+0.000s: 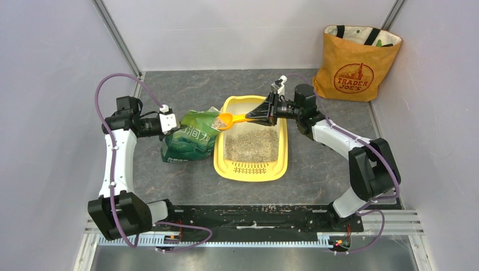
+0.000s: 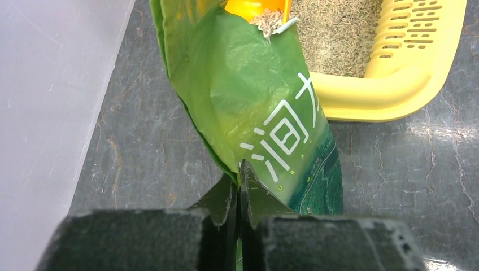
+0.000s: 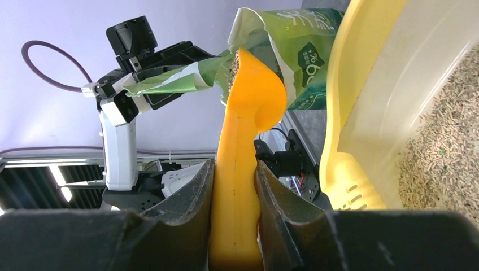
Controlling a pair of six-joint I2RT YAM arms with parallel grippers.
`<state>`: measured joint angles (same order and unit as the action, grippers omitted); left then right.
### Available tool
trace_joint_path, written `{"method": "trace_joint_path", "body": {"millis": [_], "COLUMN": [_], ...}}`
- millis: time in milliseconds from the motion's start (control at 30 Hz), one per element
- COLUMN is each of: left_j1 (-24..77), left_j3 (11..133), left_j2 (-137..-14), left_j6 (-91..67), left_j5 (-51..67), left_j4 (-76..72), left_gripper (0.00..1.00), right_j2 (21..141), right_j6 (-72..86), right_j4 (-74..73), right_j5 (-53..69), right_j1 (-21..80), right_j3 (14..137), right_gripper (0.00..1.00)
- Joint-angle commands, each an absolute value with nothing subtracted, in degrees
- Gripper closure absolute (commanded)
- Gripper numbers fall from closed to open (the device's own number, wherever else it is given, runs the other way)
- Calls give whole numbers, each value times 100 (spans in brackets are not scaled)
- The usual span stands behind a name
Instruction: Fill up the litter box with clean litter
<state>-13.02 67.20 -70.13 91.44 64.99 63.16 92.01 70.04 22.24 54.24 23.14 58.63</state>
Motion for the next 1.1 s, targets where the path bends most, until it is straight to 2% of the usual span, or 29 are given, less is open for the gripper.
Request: {"method": "trace_joint_path", "body": {"millis": [0, 800, 1067], "left_j1": [-1260, -1151, -1134], "left_j3": [6996, 7080, 7084], "left_j2": [-6973, -7066, -7049], "left_j6": [9348, 9306, 9295], "left_j5": [6803, 6750, 6703], "left_j4": [6003, 6007, 6003], "left_gripper": [98, 98, 98], "right_j2": [8892, 8298, 8032], "right_j6": [6969, 6877, 6360], "right_j4": [2383, 2038, 1244], "right_j5": [5632, 5870, 6103], "right_j1": [2157, 1391, 927], "right_j3": [5723, 5202, 5178], "right_gripper": [100, 100, 100]}}
